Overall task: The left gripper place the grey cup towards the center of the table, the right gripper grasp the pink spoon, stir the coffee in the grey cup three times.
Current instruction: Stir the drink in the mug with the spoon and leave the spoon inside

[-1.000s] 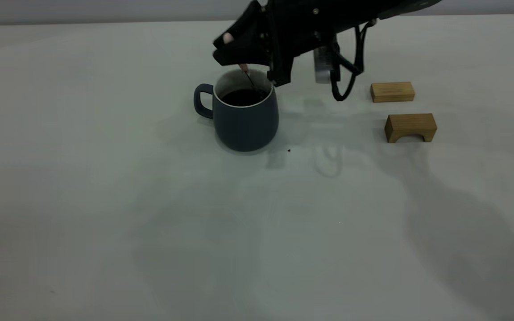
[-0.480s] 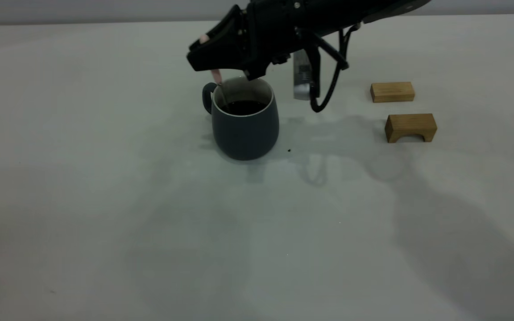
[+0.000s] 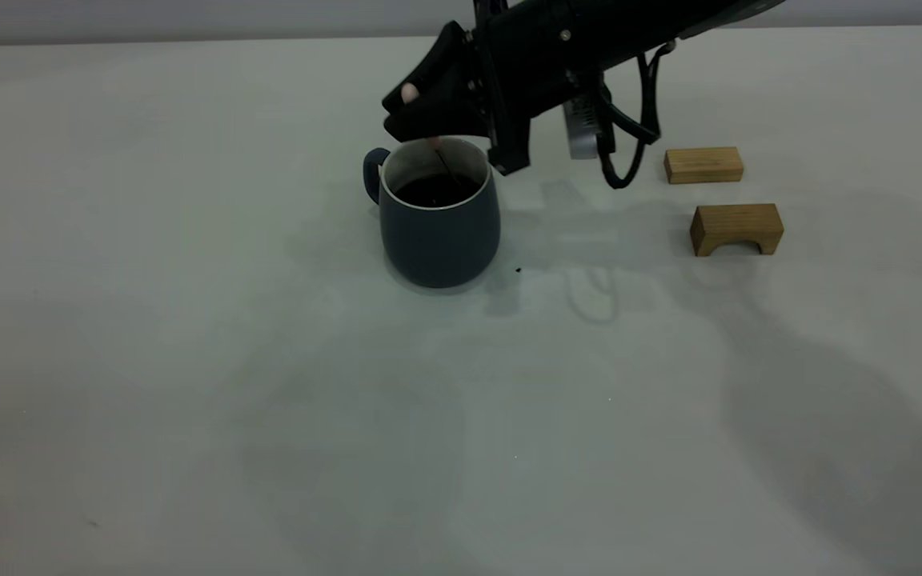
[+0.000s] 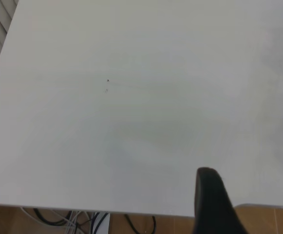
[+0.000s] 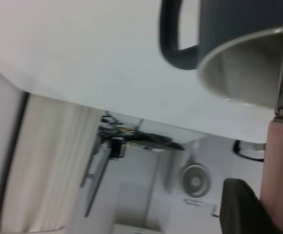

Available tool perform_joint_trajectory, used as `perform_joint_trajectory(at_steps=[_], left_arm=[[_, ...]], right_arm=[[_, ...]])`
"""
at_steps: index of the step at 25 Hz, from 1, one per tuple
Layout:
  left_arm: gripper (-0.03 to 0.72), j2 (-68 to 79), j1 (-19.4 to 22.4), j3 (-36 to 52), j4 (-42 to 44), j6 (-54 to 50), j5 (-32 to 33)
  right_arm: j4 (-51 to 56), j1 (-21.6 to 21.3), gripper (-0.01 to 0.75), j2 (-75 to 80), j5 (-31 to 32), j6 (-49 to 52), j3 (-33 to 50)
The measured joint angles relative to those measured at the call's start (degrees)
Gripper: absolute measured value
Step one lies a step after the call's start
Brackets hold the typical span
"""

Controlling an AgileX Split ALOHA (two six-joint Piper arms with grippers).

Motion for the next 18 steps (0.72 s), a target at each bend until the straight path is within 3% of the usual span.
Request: perform_joint_trajectory(at_steps=[10,18], left_arm=[[0.469,0.0,0.0,0.0,0.0,0.0,0.0],[0.469,0.0,0.0,0.0,0.0,0.02,0.0]], right_arm=[[-1.96,0.0,0.126,0.0,10.19,1.3,0.0],[-1.96,0.0,0.126,0.0,10.85,1.3,0.0]])
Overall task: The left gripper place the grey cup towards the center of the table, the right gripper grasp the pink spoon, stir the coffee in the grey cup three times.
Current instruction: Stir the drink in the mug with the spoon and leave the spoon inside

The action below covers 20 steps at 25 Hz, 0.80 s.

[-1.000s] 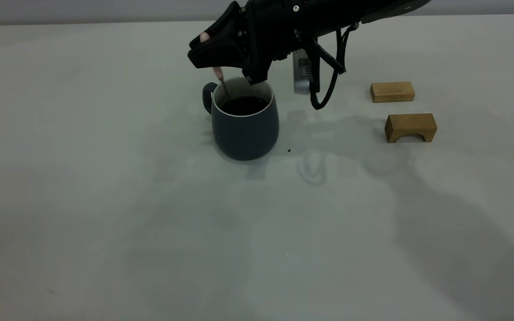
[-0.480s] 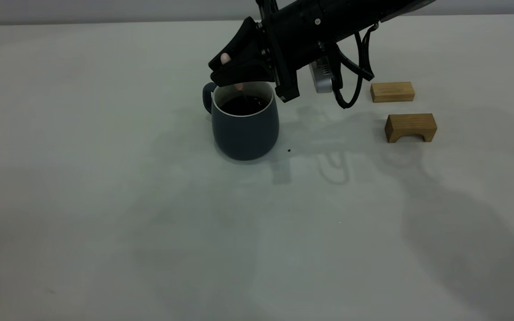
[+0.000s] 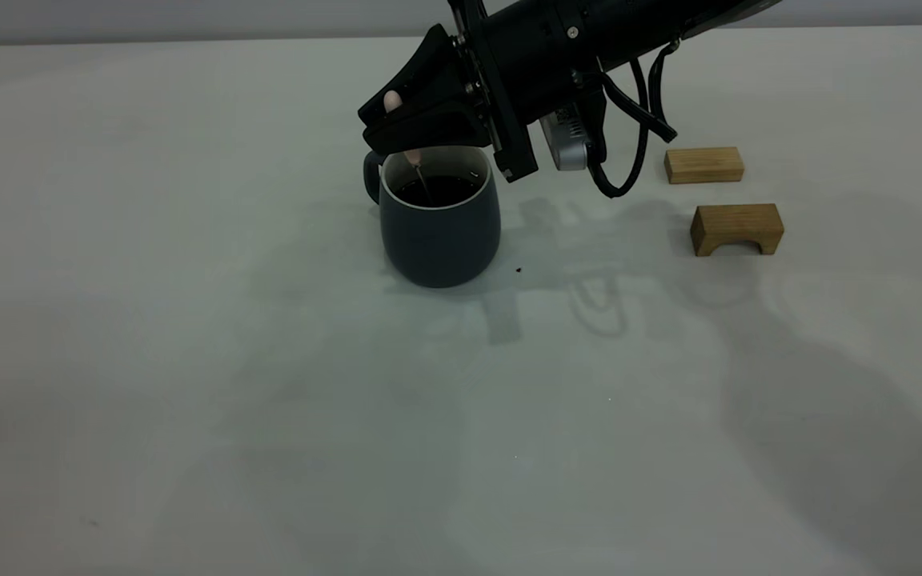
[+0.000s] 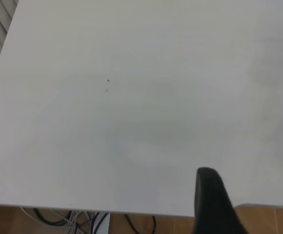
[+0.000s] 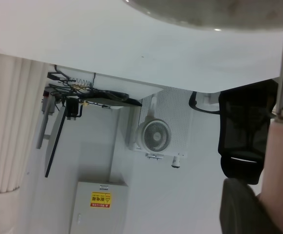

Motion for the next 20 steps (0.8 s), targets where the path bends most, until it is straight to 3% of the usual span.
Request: perform_joint_trajectory(at_steps=[14,17,20], left_arm=[[0.469,0.0,0.0,0.0,0.0,0.0,0.0],[0.469,0.0,0.0,0.0,0.0,0.0,0.0],[0.469,0.0,0.0,0.0,0.0,0.0,0.0]], right_arm=[[-0.1,0.0,0.138,0.0,0.16,-0.04,0.0],[-0.98,0.0,0.197,0.0,0.16,-0.04,0.0],[-2.8,0.0,0.312,0.0,0.18,-0.08,0.0]])
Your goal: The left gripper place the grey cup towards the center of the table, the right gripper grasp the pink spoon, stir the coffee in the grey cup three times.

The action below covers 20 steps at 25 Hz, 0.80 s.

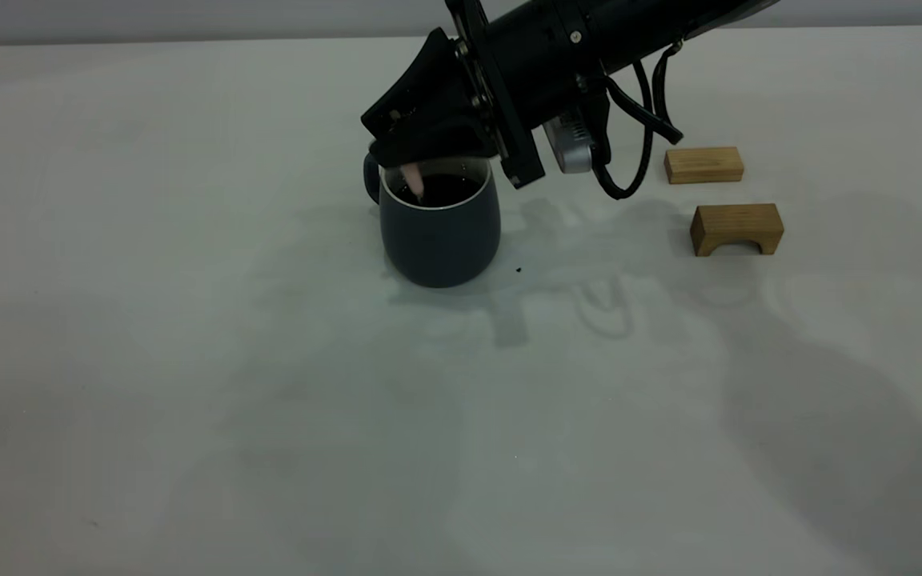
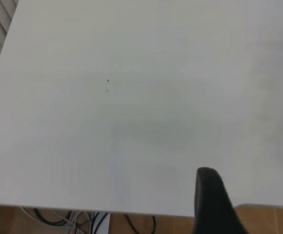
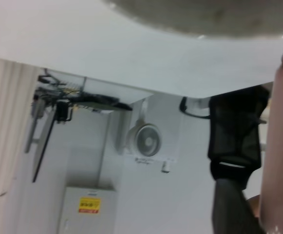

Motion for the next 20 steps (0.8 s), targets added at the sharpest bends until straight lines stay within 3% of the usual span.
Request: perform_joint_trajectory(at_steps=[6,10,15,20], left_arm=[[0.469,0.0,0.0,0.0,0.0,0.0,0.0],[0.469,0.0,0.0,0.0,0.0,0.0,0.0],[0.469,0.0,0.0,0.0,0.0,0.0,0.0],[0.469,0.0,0.0,0.0,0.0,0.0,0.0]], right_arm=[[-1.99,0.0,0.528,0.0,2.03,-2.89,0.0],[-2.62,-0.04,0.63,-1.36,5.85,-13.28,0.0],[-8.83,-0.47,0.645,-8.98,6.46,-35.88,0.0],[-22.48,-0.57,0.567,-21.22,7.56,-50.47,0.0]])
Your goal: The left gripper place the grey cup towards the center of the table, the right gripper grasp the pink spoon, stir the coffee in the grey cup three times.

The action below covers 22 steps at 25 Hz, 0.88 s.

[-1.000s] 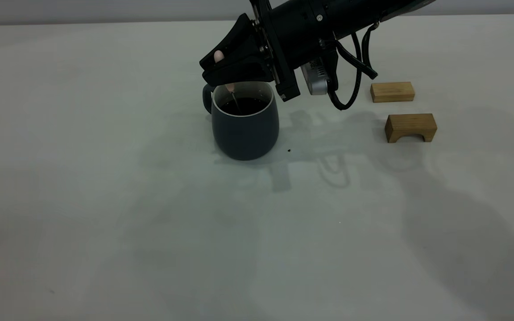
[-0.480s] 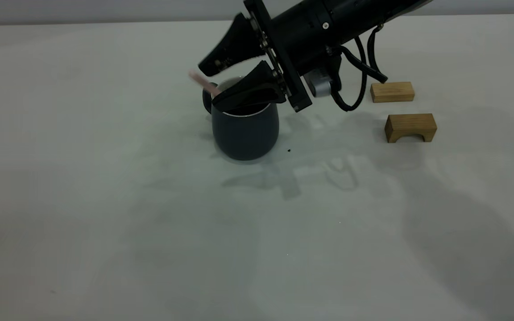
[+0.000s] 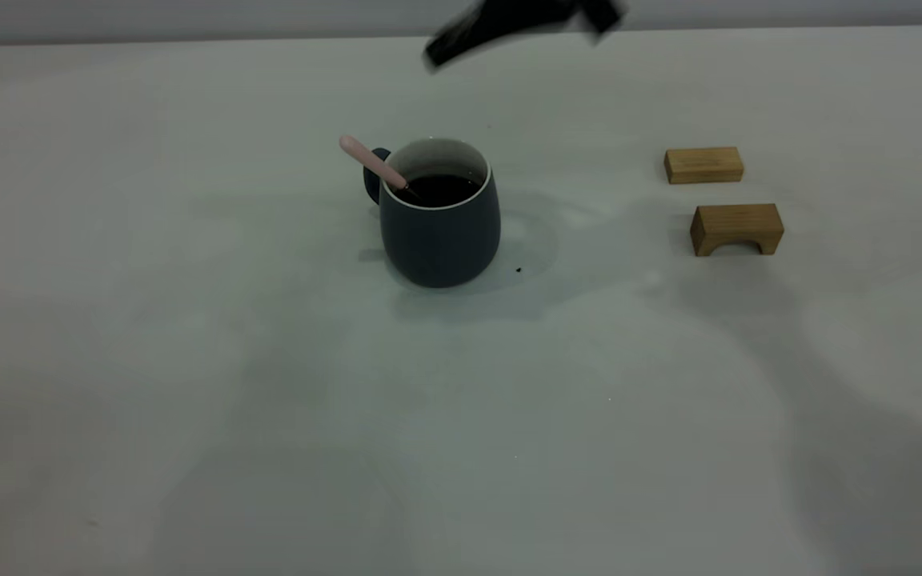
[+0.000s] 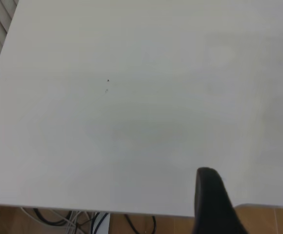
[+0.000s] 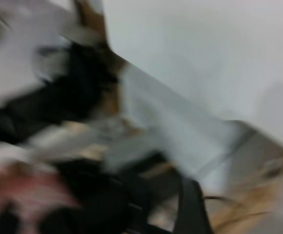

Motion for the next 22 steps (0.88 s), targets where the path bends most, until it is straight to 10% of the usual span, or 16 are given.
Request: perform_joint_trajectory(at_steps=[13,22], left_arm=[[0.469,0.0,0.0,0.0,0.0,0.0,0.0],[0.469,0.0,0.0,0.0,0.0,0.0,0.0]], right_arm=[[-15.67,-0.12,0.315,-29.29,2.7,-5.15,0.51],[-48.35,-0.46,0.214,-51.24,3.77,17.08,6.98]])
